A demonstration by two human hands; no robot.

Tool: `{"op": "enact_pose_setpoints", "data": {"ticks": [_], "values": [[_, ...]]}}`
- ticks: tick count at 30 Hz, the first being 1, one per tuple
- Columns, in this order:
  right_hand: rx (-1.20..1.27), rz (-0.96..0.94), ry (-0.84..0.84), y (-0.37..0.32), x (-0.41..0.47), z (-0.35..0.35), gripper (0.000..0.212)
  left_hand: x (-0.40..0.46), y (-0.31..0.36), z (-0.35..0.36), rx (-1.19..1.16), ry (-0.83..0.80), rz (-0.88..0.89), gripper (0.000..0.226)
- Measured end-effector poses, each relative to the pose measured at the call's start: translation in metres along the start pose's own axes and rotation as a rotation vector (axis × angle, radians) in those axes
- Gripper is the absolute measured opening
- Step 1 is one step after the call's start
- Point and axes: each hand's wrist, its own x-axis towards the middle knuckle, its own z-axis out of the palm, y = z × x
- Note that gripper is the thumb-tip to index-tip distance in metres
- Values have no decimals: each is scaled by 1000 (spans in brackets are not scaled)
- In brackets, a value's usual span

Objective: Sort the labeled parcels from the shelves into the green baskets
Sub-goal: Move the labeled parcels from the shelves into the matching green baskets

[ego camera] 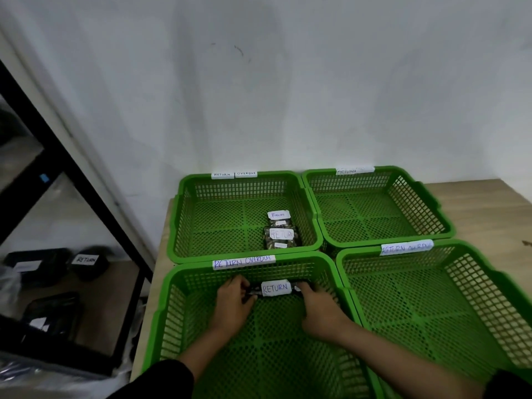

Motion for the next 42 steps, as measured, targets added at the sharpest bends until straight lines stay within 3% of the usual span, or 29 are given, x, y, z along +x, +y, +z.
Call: {"op": "enact_pose_setpoints", "data": {"ticks": [3,8,12,18,25,36,42], "values": [[-6,-10,47,-10,-13,-14,59,-1,6,-15,29,-46,40,25],[-15,-53,198,-29,-43,-48,63,-6,35,-70,21,17,258,19],[30,-148,363,-59,-79,-80,67,-12,69,-135,7,145,456,26],[45,-334,598,-106,-148,-127,62,-42,112,-239,9,380,587,29],[96,-511,720,-156,-246,-124,55,-134,115,-313,52,538,593,35],[137,-575,692,-216,-375,-37,49,-292,85,-362,41,462,567,32],[124,-648,700,-283,-404,-3,47,-345,47,-420,5,486,560,29]]}}
